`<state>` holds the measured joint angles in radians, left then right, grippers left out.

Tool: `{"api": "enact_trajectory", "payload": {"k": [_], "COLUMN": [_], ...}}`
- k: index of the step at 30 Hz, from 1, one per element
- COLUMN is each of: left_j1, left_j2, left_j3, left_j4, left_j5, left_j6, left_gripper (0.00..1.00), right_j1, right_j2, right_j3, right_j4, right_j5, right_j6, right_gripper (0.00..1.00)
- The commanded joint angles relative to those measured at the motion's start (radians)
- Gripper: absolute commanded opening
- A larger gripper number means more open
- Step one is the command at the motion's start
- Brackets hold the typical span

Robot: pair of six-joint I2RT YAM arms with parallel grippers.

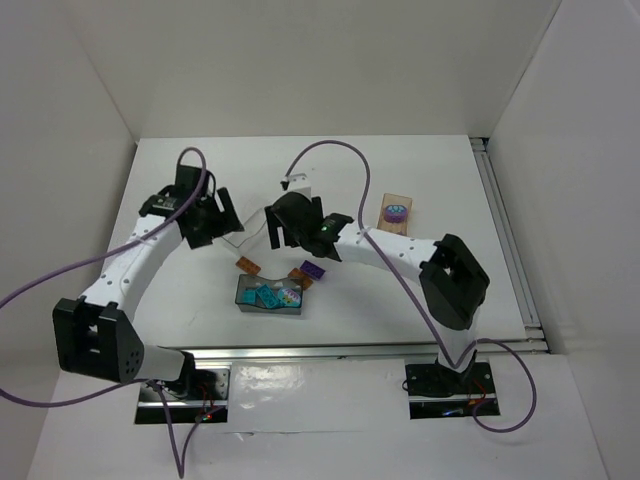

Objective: Sort the legos into containers by color

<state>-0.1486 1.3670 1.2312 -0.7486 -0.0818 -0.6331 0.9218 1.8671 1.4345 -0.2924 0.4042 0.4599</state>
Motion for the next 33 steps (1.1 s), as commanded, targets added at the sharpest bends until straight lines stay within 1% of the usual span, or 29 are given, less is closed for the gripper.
{"api": "enact_trajectory", "payload": {"k": [1,3,4,6,8,10,14,15,17,20,25,27,29,33], "left_j1": [-0.052,-0.090,-0.101,-0.141,-0.155,-0.166,-0.193,-0.206,-0.218,-0.227,-0.227,-0.236,-0.236,-0.236], "left_j2": [-0.032,-0.005,0.013,0.049,0.069,0.110,0.184,0.196,0.230,0.253,0.323,0.337,0.337,0.357], "left_j3": [-0.122,-0.174,-0.174,-0.174,-0.174,-0.162,-0.139,-0.127,-0.108,-0.108,-0.099,-0.099,-0.130,-0.130], "left_j4": [0.084,0.117,0.117,0.117,0.126,0.126,0.083,0.074,0.043,0.032,0.032,0.032,0.058,0.077], "left_j5": [0.135,0.136,0.125,0.070,0.004,-0.025,-0.111,-0.125,-0.177,-0.202,-0.214,-0.214,-0.223,-0.223], "left_j6": [-0.138,-0.190,-0.210,-0.278,-0.335,-0.368,-0.485,-0.499,-0.534,-0.562,-0.606,-0.622,-0.631,-0.631], "left_gripper": [0.88,0.87,0.86,0.85,0.85,0.85,0.83,0.82,0.82,0.83,0.82,0.79,0.76,0.67], "right_j1": [-0.009,-0.009,-0.009,-0.009,-0.009,-0.009,-0.009,-0.009,-0.018,-0.018,-0.018,-0.018,-0.018,-0.018], "right_j2": [-0.052,-0.062,-0.078,-0.103,-0.143,-0.175,-0.213,-0.213,-0.244,-0.285,-0.336,-0.347,-0.356,-0.356], "right_j3": [-0.022,-0.022,-0.031,-0.063,-0.097,-0.121,-0.143,-0.143,-0.152,-0.177,-0.224,-0.235,-0.244,-0.244], "right_j4": [0.047,0.029,0.016,0.016,0.016,0.016,0.003,-0.008,-0.019,-0.031,-0.051,-0.062,-0.073,-0.073], "right_j5": [0.015,0.036,0.036,0.045,0.045,0.056,0.076,0.085,0.097,0.107,0.117,0.128,0.137,0.137], "right_j6": [0.042,0.051,0.051,0.051,0.060,0.071,0.082,0.082,0.082,0.082,0.082,0.091,0.091,0.091], "right_gripper": [0.91,0.91,0.91,0.91,0.91,0.91,0.91,0.91,0.91,0.91,0.91,0.91,0.91,0.91]}}
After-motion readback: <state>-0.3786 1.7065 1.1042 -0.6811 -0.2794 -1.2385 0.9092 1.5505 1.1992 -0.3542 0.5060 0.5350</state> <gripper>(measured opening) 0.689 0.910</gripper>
